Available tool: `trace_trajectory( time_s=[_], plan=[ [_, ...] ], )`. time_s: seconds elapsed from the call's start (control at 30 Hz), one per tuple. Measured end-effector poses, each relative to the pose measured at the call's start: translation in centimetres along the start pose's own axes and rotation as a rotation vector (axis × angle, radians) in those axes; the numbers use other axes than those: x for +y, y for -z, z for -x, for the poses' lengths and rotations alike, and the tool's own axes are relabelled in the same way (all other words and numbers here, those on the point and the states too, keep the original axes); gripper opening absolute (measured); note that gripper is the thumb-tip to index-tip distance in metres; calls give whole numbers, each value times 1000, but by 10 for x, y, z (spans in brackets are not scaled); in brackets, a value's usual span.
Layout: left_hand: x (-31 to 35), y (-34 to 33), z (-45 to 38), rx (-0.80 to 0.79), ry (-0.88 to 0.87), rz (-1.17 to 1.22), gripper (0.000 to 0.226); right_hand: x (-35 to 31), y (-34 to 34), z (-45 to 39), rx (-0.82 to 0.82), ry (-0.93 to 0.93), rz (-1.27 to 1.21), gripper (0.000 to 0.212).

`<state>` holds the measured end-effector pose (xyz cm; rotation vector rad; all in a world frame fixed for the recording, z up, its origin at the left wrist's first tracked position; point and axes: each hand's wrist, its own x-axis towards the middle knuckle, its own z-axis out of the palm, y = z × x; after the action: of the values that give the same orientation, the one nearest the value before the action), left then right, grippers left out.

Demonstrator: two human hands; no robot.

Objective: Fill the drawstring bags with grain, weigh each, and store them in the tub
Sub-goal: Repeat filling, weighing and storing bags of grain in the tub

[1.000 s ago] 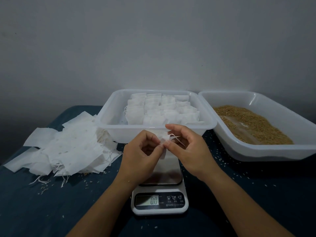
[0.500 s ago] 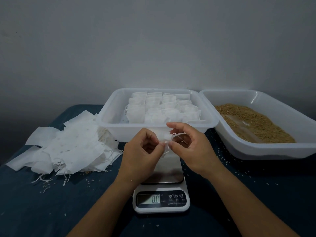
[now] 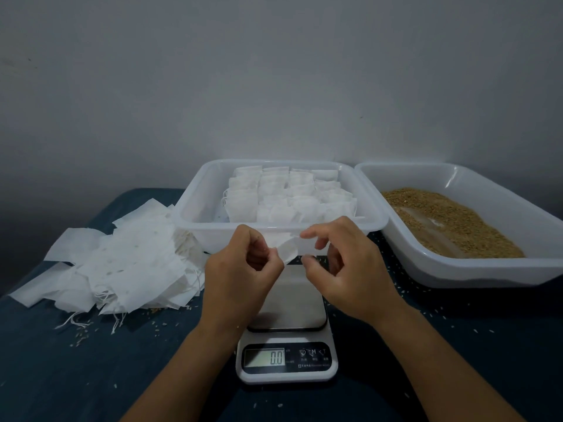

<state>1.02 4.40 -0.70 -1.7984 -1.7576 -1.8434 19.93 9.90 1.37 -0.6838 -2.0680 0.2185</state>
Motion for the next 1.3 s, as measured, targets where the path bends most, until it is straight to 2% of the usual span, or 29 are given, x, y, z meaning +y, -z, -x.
trace_trajectory(
  time_s=[0.1,0.2,0.3,0.43,0.5,0.6,0.67,0.7,0.77,0.83,0.9,1.0,1.13,1.23,1.3],
  plan=[
    [3,1,1,-19,-6,10,39,-1,-1,1,-68,178,7,19],
    [6,2,3,-42,44,78,36,2,-2,1,-225,148,122,23],
    [11,4,2,-123,69,219,32,3,0,0,-269,133,136,21],
    [19,9,-1,-289,76,315,17,1,10,-6,-317,112,23,12],
    [20,12,-2,-411,100,307,29,-1,15,-7,-354,77,-60,4],
    [22,17,-8,-648,174,352,52,-3,21,-9,-339,26,-131,15],
    [24,19,-16,-784,218,423,56,-2,26,-9,-348,-7,-188,8],
    [26,19,-21,-833,221,442,54,-1,29,-9,-355,-22,-213,7],
    [30,17,-30,-898,198,434,46,-2,33,-11,-344,-37,-241,24],
    [35,14,-36,-978,231,482,43,-3,36,-13,-321,-24,-262,26],
    [37,11,-40,-1040,333,554,35,-5,40,-16,-326,-14,-265,23],
    [38,3,-43,-1081,426,576,25,-7,47,-23,-359,21,-231,26],
    [40,-11,-42,-1067,372,517,17,-9,61,-26,-374,6,-149,34],
    [38,-18,-36,-962,345,499,14,-3,77,-28,-243,-59,-125,20],
    [33,-23,-31,-894,331,469,16,20,89,-34,-39,-183,25,15]
  ],
)
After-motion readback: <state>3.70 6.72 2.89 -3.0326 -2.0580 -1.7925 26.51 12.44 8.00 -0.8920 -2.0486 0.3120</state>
